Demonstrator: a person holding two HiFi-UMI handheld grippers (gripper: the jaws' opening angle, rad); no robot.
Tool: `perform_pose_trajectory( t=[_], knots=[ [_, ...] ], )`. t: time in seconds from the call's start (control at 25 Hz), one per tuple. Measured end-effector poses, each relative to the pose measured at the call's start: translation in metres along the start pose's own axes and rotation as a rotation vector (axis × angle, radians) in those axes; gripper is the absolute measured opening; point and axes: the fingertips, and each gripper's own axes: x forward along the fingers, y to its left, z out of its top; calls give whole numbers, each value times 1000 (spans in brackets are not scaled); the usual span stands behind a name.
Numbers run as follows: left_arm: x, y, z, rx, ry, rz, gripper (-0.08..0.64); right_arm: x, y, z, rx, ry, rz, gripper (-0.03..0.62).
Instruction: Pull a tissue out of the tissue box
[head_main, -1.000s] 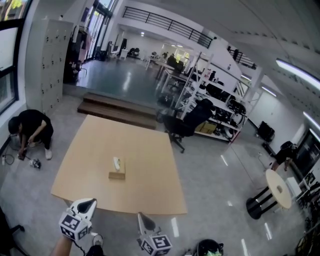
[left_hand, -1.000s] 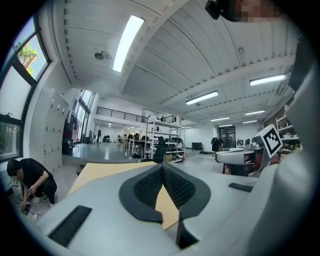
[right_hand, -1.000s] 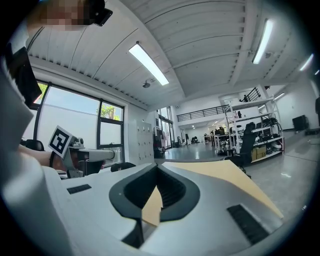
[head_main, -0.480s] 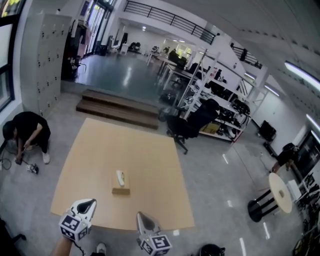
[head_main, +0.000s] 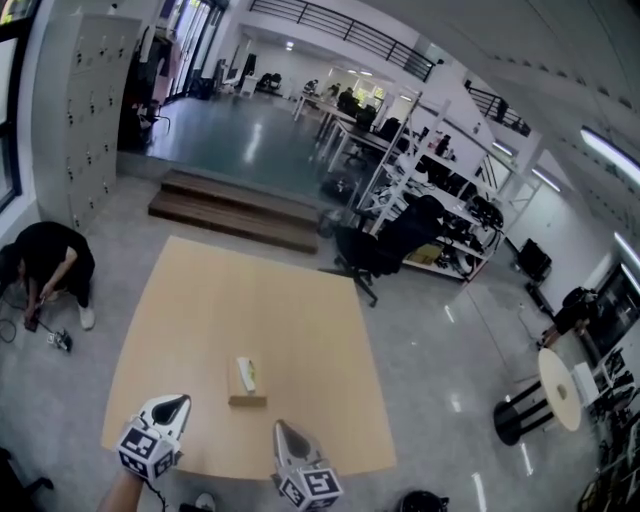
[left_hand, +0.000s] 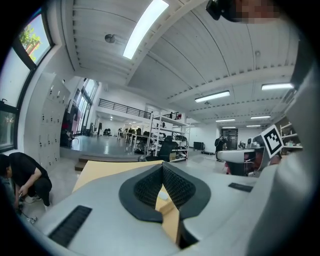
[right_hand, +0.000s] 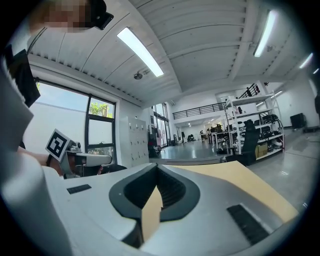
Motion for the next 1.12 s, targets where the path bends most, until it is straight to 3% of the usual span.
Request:
perform_pose_trajectory(
  t=[0.28, 0.56, 1.12],
  knots=[
    [17, 22, 3, 11, -5, 1, 8, 30, -15, 7, -18, 4, -34, 0],
    [34, 29, 8, 1, -13, 22, 8, 50, -32, 8, -29, 21, -11, 0],
    [73, 43, -25, -17, 40, 56, 8, 90, -57, -24, -26, 83, 38, 0]
  ],
)
